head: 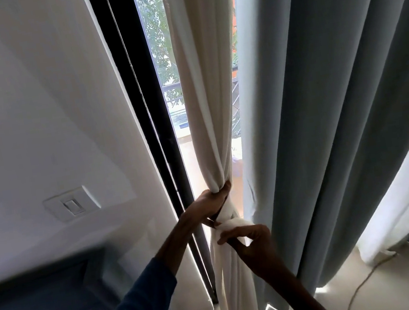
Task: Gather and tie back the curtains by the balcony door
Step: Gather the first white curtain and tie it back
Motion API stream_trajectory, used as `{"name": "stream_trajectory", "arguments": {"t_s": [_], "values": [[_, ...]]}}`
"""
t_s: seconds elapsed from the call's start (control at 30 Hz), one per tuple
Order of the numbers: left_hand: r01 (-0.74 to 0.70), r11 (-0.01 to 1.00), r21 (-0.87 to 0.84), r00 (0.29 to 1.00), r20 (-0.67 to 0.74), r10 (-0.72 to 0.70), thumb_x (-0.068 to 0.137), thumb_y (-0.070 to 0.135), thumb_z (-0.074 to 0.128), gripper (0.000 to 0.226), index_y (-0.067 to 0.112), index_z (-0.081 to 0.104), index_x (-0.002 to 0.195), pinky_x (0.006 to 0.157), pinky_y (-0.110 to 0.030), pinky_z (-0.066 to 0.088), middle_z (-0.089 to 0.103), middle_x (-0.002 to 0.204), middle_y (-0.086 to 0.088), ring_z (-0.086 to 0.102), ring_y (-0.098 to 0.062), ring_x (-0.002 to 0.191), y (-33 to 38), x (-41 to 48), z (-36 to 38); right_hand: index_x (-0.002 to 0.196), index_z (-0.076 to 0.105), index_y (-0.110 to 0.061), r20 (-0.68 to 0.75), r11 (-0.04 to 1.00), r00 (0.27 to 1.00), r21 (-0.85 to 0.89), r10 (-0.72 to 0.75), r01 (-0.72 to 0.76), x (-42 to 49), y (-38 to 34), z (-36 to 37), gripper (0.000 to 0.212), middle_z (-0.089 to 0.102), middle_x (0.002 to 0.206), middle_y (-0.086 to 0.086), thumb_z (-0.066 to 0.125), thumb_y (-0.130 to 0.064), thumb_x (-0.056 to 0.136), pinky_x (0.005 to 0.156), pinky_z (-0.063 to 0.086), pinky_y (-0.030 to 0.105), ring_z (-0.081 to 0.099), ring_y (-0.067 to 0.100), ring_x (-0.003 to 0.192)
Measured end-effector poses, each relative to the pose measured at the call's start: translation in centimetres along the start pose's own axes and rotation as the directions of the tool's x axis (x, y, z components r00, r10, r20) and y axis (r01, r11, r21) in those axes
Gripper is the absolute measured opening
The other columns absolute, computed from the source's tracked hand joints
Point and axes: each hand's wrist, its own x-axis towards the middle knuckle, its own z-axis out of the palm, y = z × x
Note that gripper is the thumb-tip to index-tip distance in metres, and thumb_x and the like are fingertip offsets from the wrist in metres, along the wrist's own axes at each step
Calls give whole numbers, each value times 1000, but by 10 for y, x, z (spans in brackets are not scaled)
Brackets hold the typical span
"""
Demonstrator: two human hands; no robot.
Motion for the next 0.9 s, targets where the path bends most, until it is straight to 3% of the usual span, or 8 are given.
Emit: {"name": "stream_trajectory", "arguments": {"t_s": [0.07,0.2,0.33,0.43,0.53,0.63,0.77,0.9], "values": [[3,997,-82,1000,18,-2,80,81,50,77,13,64,115,64,-30,56,74,98,-10,71,-24,85,-5,3,3,79,83,-20,57,997,996,-38,75,-73,-1,5,0,15,79,91,-14,79,-6,84,91,58,34,74,6,92],[-50,971,-232,998,26,58,81,72,59,72,4,64,103,55,-26,45,62,63,-5,54,-15,51,-11,8,10,83,83,-26,232,981,955,17,187,-196,-2,10,3,28,79,98,-5,74,1,85,92,59,41,75,15,98],[-270,962,-28,963,-2,270,86,54,69,45,13,58,72,55,-26,44,55,60,-2,50,-13,52,-20,10,7,78,82,-7,248,881,889,187,385,-434,-3,11,-6,29,79,97,8,65,15,85,91,59,40,72,25,104],[-320,945,74,948,29,318,96,28,64,22,15,58,79,63,-23,48,58,67,6,56,-11,64,-27,13,2,76,71,13,163,783,842,313,514,-538,2,13,-14,12,71,86,31,60,12,78,84,61,41,70,35,92],[-345,920,185,936,-1,351,100,26,58,19,16,60,84,64,-18,41,62,75,7,59,-13,74,-29,10,-1,76,73,6,34,779,813,266,581,-568,12,15,-20,15,74,85,25,58,3,74,78,61,42,72,30,84],[-359,870,337,914,-63,401,99,33,59,26,10,69,98,64,-19,42,71,87,-4,64,-13,73,-32,8,-8,91,71,-3,-104,839,833,93,543,-536,24,17,-24,16,76,86,18,58,6,88,65,63,38,76,25,75],[-367,763,533,881,-63,468,92,50,62,43,12,71,110,68,-26,52,75,98,-5,71,-19,78,-33,5,-16,99,68,-20,-191,884,940,-326,284,-334,43,18,-25,12,73,80,-8,73,-25,88,64,61,30,69,6,67],[-390,743,544,905,78,419,92,51,61,43,14,67,111,69,-34,61,76,89,-3,72,-13,66,-31,-3,-22,118,67,-23,3,912,983,-375,182,-168,62,13,-24,37,68,109,-16,79,-35,85,81,55,23,64,0,93]]}}
